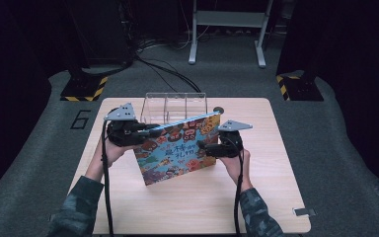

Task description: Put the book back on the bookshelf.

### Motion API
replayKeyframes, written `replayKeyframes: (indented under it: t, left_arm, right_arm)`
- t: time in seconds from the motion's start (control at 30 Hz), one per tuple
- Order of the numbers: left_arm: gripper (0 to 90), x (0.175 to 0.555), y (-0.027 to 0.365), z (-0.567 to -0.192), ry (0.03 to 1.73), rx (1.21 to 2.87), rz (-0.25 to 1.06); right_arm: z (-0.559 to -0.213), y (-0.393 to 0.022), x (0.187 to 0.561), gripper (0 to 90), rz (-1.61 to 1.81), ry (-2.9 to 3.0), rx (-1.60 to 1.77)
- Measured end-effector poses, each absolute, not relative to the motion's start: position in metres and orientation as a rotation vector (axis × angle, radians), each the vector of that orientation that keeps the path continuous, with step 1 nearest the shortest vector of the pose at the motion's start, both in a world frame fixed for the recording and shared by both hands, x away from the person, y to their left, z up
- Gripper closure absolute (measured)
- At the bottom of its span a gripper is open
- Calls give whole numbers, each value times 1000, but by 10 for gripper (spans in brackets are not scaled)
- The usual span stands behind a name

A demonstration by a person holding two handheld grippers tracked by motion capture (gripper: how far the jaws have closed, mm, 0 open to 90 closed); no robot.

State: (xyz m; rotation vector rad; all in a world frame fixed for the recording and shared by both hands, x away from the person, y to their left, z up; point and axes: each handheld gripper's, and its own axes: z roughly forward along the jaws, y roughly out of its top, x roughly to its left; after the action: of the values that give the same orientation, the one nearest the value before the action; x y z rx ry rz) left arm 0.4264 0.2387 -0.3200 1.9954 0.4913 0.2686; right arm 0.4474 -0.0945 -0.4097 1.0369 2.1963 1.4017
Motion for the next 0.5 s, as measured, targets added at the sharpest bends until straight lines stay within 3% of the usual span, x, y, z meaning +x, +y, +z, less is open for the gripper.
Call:
replayKeyframes:
  t: [0.33, 0.5]
  left_arm:
    - [720, 429, 230, -317, 490, 2089, 267]
    - [757, 428, 229, -318, 490, 2090, 251]
  right_arm:
    - [-409, -94, 448, 192, 1398, 2202, 1029]
    - [-409, -95, 447, 196, 1401, 2204, 1024]
